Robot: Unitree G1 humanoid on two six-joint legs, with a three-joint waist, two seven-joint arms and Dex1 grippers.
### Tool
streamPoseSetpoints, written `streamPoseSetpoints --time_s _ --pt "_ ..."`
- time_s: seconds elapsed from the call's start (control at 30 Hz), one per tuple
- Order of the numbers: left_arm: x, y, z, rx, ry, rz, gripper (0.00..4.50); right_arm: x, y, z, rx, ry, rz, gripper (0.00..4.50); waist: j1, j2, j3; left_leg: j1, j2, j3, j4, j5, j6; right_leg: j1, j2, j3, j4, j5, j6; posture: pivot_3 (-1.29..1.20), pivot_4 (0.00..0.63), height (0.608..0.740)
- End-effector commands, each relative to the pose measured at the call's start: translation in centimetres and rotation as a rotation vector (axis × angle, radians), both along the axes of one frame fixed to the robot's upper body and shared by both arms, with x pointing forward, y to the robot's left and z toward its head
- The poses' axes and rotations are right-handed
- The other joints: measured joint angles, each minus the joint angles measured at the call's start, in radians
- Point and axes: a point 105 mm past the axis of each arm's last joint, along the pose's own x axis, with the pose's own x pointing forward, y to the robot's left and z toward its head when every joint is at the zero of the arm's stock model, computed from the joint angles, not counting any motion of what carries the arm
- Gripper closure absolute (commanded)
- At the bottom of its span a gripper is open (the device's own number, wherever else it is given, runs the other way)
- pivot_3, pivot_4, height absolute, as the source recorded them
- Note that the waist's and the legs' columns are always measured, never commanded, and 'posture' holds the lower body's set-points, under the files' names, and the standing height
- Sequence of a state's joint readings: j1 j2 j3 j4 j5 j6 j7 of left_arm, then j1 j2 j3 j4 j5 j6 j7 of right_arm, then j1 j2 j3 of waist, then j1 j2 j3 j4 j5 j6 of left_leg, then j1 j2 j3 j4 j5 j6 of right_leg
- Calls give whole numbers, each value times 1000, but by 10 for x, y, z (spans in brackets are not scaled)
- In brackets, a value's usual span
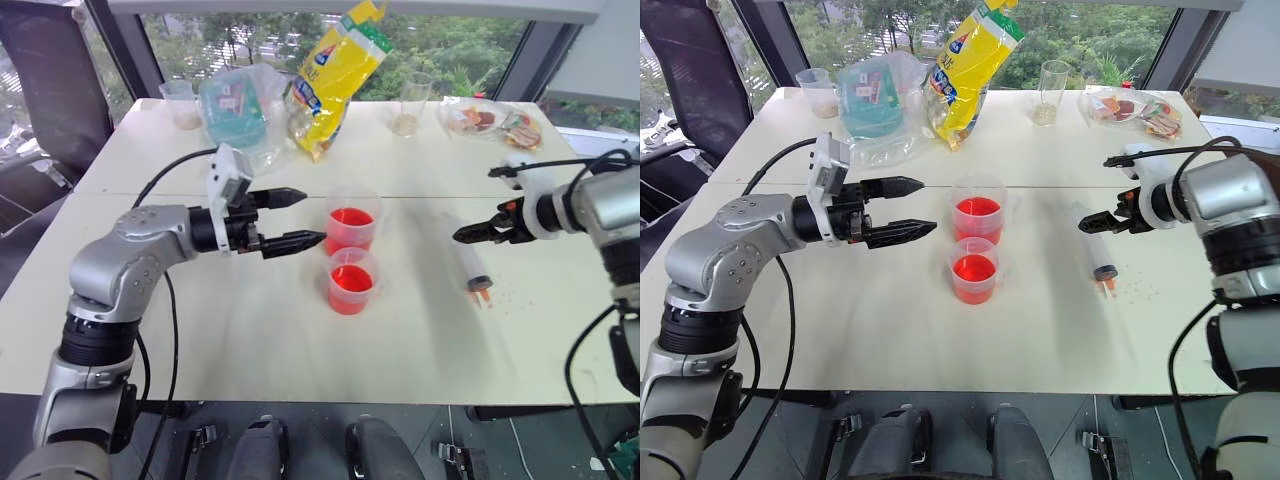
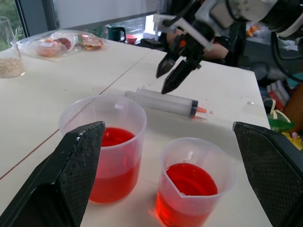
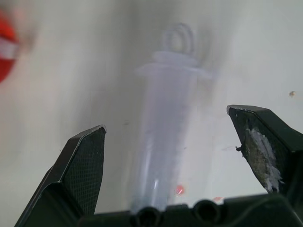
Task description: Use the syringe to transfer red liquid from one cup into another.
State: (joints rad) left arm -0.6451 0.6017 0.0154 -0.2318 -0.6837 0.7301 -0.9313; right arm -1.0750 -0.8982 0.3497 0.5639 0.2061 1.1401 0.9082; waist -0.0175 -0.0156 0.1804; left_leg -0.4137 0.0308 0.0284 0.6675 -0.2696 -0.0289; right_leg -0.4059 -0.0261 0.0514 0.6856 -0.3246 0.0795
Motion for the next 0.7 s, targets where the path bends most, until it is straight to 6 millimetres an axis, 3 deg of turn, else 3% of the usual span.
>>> streamPoseSetpoints --time_s 0.03,0.47,0.57,0.7 --pt "-4 -2 9 -15 -56 1 0 10 -1 3 -19 -11 -17 12 0 0 0 0 0 0 0 0 0 0 0 0 0 0 0 0 150 740" --pt "-6 2 5 -23 -66 44 0 19 15 -25 -53 76 16 12 -1 0 0 0 0 0 0 0 0 0 0 0 1 0 0 0 150 740" --pt "-4 4 6 -21 -73 55 0 22 22 -28 -58 79 29 874 -3 0 0 0 0 0 0 0 0 0 0 0 1 0 0 0 150 740" --pt "-2 10 6 -16 -74 66 0 22 28 -30 -55 87 40 2899 -6 0 0 0 0 0 0 0 0 0 0 0 1 0 0 0 150 740"
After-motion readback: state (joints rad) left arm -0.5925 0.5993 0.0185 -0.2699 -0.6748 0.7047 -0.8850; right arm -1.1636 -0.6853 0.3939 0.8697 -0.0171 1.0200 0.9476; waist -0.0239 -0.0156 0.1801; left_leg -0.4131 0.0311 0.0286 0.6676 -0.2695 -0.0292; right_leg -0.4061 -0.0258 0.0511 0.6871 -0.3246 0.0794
